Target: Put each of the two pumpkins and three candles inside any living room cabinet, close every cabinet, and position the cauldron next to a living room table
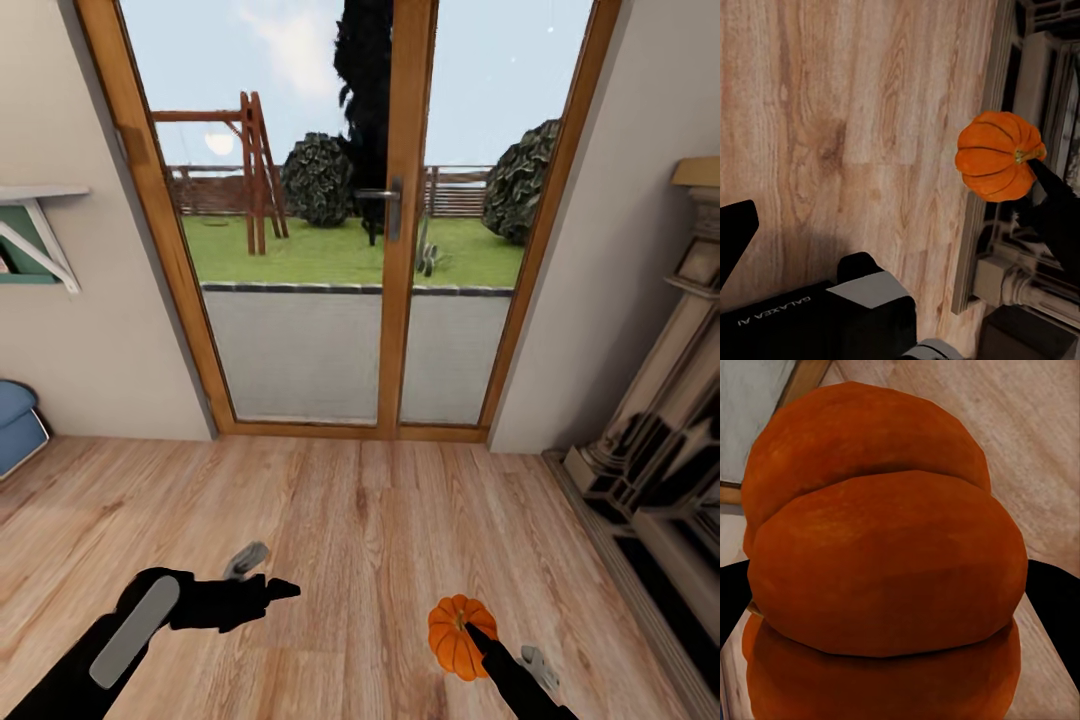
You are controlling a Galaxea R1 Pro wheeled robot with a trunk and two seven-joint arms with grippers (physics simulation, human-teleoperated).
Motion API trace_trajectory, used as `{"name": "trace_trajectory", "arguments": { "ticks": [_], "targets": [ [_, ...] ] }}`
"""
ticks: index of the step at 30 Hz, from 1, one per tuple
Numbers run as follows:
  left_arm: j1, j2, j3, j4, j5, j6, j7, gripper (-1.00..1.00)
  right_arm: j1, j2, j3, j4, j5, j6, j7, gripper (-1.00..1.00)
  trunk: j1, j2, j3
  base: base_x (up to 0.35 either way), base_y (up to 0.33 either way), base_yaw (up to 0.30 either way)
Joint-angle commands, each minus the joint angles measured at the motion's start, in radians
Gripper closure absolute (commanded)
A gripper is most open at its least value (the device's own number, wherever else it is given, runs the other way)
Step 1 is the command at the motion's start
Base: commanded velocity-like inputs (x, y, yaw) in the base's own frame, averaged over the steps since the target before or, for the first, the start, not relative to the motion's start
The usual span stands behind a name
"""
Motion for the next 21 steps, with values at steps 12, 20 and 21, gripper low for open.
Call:
{"name": "trace_trajectory", "arguments": {
  "ticks": [12, 20, 21],
  "targets": [
    [-0.009, -0.068, 0.008, 0.006, -0.251, -0.071, 0.168, -1.0, -0.001, 0.0, 0.011, 0.002, -0.006, 0.003, -0.08, 1.0, -0.046, 0.084, 0.037, 0.0, 0.0, 0.0],
    [-0.018, -0.087, 0.009, 0.072, -0.304, -0.142, 0.386, -1.0, -0.001, -0.001, 0.01, -0.003, -0.004, 0.024, -0.263, 1.0, -0.077, 0.14, 0.062, 0.0, 0.0, 0.0],
    [-0.021, -0.091, 0.009, 0.095, -0.336, -0.168, 0.389, -1.0, -0.001, -0.001, 0.01, -0.002, -0.004, 0.034, -0.281, 1.0, -0.081, 0.147, 0.065, 0.0, 0.0, 0.0]
  ]
}}
